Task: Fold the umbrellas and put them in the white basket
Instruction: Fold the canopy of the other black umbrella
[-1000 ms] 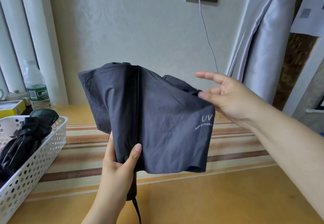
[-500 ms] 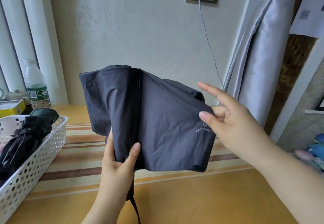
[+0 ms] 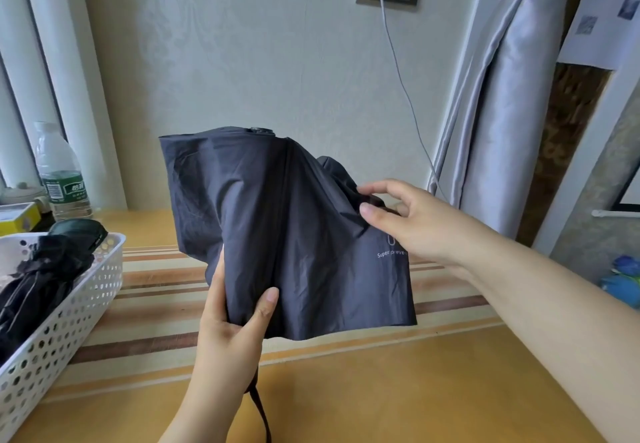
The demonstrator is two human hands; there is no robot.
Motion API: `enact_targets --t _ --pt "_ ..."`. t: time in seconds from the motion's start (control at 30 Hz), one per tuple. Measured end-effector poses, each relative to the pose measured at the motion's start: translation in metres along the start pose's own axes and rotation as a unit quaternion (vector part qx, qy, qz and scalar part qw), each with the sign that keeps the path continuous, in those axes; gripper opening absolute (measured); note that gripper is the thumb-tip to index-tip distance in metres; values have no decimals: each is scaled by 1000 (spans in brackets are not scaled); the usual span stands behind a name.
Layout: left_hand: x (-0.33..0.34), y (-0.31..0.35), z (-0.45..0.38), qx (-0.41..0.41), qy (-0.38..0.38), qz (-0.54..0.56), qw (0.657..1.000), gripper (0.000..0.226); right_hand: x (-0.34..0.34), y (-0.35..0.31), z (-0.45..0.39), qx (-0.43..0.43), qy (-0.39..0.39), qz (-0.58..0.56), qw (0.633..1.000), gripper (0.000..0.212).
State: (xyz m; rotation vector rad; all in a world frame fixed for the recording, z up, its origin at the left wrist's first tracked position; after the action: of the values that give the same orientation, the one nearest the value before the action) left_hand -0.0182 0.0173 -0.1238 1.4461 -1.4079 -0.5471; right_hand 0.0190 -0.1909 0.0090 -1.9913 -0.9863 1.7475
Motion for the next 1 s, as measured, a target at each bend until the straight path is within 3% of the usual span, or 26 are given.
enact_targets --t 0.17,0.3,0.33,0.43,0.5,0.63,0.77,0.83,0.9,1.0 --pt "1 1 -1 1 -9 3 1000 73 12 -8 3 36 -72 -35 996 36" --pt "1 3 0 10 -12 9 1000 73 16 0 -6 60 -33 -2 998 10" --pt "1 3 0 13 -12 9 1000 71 19 0 -6 57 -48 -7 997 7" --pt "-1 1 -2 19 -16 4 1000 68 23 -2 2 23 -167 -56 984 27" --pt "-4 1 -3 18 -7 2 1000 68 17 -4 9 0 -192 -90 977 28" --pt "-3 2 -2 20 14 -13 1000 68 -2 -6 12 -43 -108 -176 978 24" --pt "1 -2 -1 4 -1 -16 1000 65 -7 -8 20 -30 -142 -398 906 34" --pt "-6 -5 -4 -3 13 -8 1000 66 -12 -2 19 -11 -113 -348 931 32" --pt "-14 -6 -8 -5 30 0 1000 68 -16 5 17 26 -58 -256 965 44" --pt "-15 -3 -7 -3 37 -2 999 70 -21 -1 19 16 -11 -165 986 59"
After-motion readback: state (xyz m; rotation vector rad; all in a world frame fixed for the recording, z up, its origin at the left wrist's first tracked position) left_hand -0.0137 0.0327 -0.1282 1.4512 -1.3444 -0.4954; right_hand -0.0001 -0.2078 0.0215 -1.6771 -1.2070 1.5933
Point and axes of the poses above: each hand's wrist, its own z-axis away from the middle knuckle, its own x-axis out of the palm, y = z × x, the point moved 4 cm from there along -z, towards the middle knuckle, and after that the axes turned 9 degrees about z, right-handed, at the moved point
